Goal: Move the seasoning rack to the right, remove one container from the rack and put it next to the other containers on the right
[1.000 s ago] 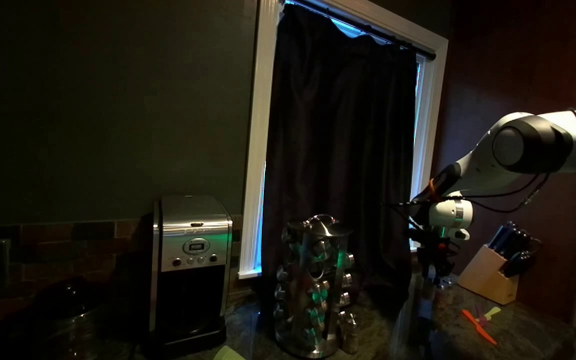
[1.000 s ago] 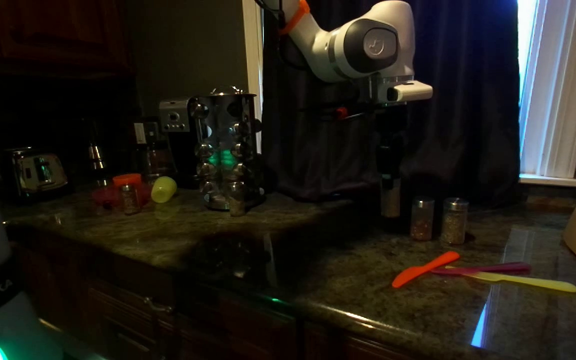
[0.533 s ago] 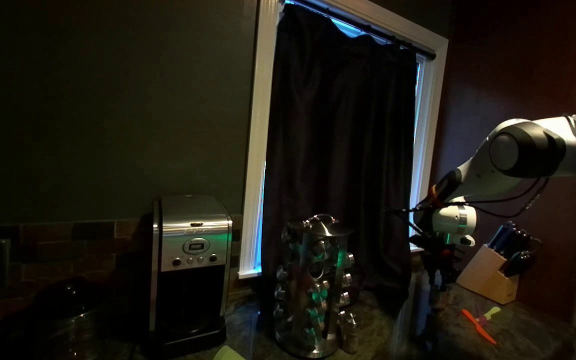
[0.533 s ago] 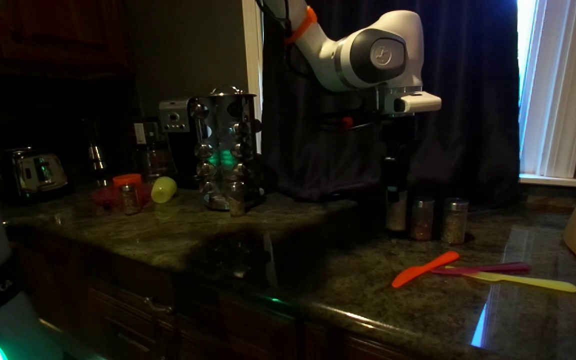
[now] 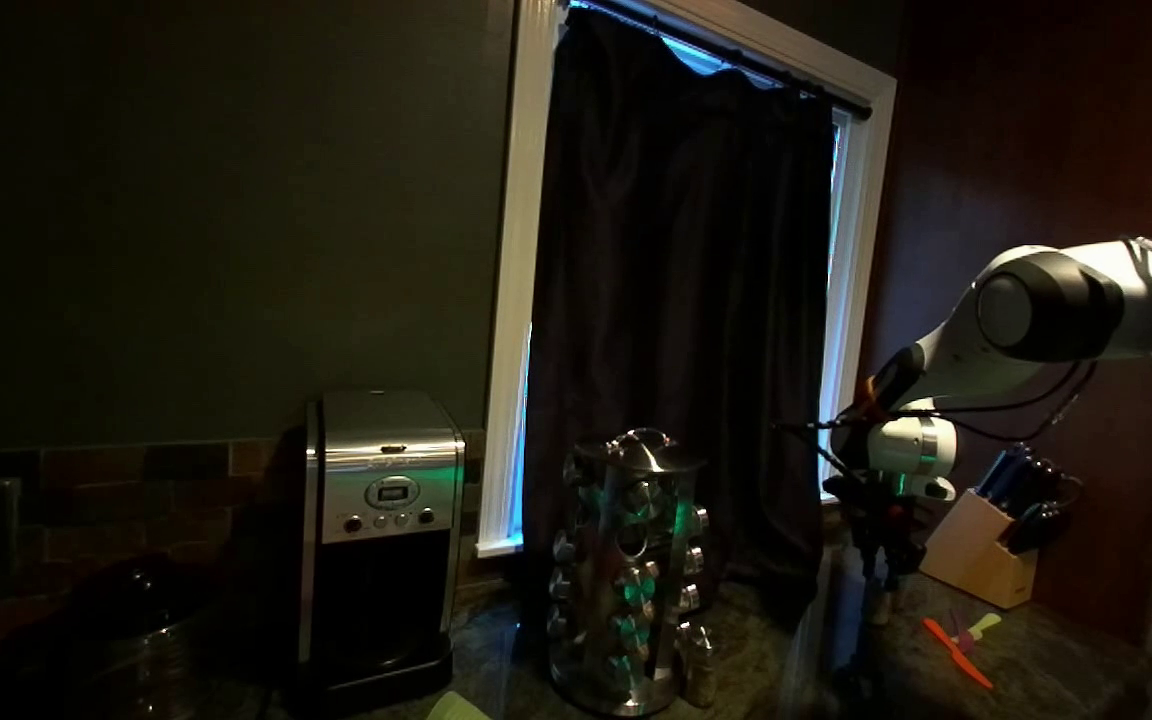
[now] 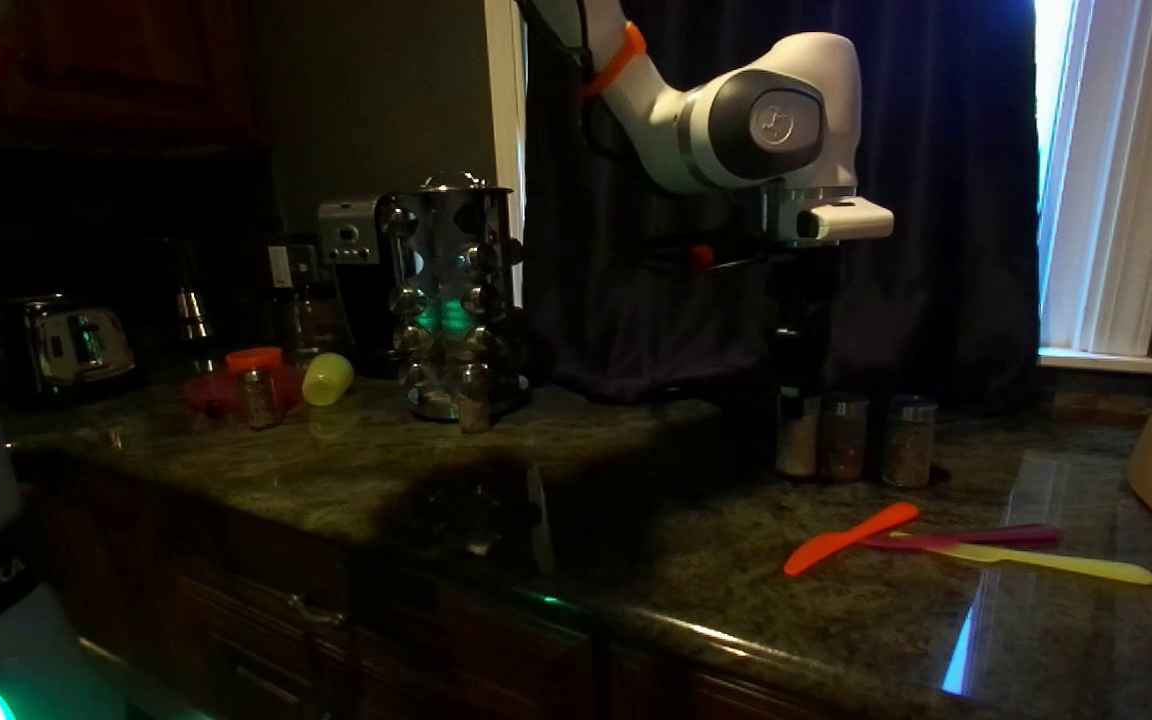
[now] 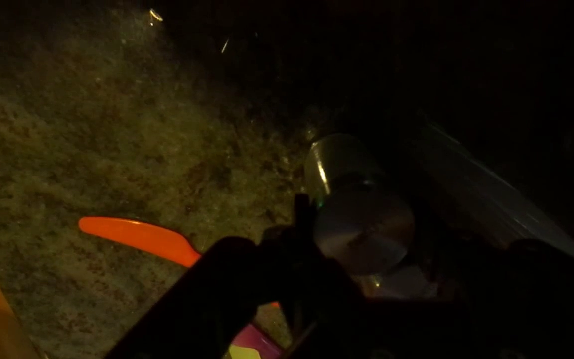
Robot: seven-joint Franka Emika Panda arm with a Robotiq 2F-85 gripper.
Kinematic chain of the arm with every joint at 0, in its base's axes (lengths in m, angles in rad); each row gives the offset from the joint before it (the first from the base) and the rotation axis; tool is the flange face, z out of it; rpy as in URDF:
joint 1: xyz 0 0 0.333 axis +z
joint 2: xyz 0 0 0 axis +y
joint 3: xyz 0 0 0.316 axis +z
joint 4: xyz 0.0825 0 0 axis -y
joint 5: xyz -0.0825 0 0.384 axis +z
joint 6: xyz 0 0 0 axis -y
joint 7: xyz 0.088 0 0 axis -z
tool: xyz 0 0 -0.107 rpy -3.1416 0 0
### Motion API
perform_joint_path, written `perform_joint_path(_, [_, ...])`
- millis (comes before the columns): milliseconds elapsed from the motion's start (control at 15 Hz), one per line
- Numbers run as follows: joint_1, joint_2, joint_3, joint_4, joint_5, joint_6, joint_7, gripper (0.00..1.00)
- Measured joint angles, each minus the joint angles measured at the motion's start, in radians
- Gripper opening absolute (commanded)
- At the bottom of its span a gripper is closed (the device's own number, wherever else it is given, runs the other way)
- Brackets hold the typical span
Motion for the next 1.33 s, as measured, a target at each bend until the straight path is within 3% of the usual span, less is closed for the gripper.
perform_joint_path(133, [-0.001, 0.005, 0.003, 0.0, 0.006, 0.0, -0.003, 0.24])
perform_joint_path(200, [-0.001, 0.007, 0.005, 0.0, 0.009, 0.0, -0.005, 0.74])
perform_joint_path(333, [-0.001, 0.009, 0.005, 0.002, 0.011, 0.0, -0.01, 0.81])
perform_joint_path(467, [-0.001, 0.01, 0.007, 0.003, 0.011, 0.0, -0.019, 1.0])
perform_joint_path(533, [-0.001, 0.003, 0.012, 0.01, 0.011, 0.0, -0.029, 1.0])
perform_joint_path(600, [0.018, -0.089, 0.017, 0.0, 0.006, -0.074, -0.051, 1.0])
perform_joint_path(1333, [0.018, -0.089, 0.017, 0.003, 0.006, -0.074, -0.051, 1.0])
